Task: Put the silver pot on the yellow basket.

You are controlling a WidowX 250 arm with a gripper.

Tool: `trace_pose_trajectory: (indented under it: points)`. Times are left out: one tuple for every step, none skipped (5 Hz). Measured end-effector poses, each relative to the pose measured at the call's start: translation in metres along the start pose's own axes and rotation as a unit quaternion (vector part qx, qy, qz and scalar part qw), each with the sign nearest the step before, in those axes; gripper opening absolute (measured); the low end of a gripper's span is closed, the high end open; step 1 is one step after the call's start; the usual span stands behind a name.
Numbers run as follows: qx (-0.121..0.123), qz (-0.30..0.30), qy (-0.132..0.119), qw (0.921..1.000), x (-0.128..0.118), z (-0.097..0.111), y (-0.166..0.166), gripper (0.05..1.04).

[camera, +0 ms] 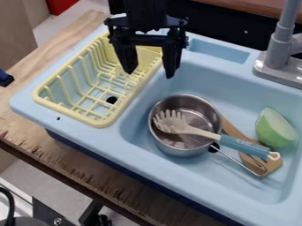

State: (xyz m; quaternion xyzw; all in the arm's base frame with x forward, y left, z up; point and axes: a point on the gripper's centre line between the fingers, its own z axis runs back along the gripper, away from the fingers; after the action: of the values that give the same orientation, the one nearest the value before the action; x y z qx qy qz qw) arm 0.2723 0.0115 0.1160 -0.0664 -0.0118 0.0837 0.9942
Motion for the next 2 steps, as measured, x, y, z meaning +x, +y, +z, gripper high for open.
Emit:
trace_pose_trajectory:
  points:
    - [0.001,-0.004,0.012,0.9999,-0.0028,-0.0062,0.0004,0.996]
    - [0.007,-0.045,0.015,0.9989,-0.0036,-0.0074,-0.0035,0.996]
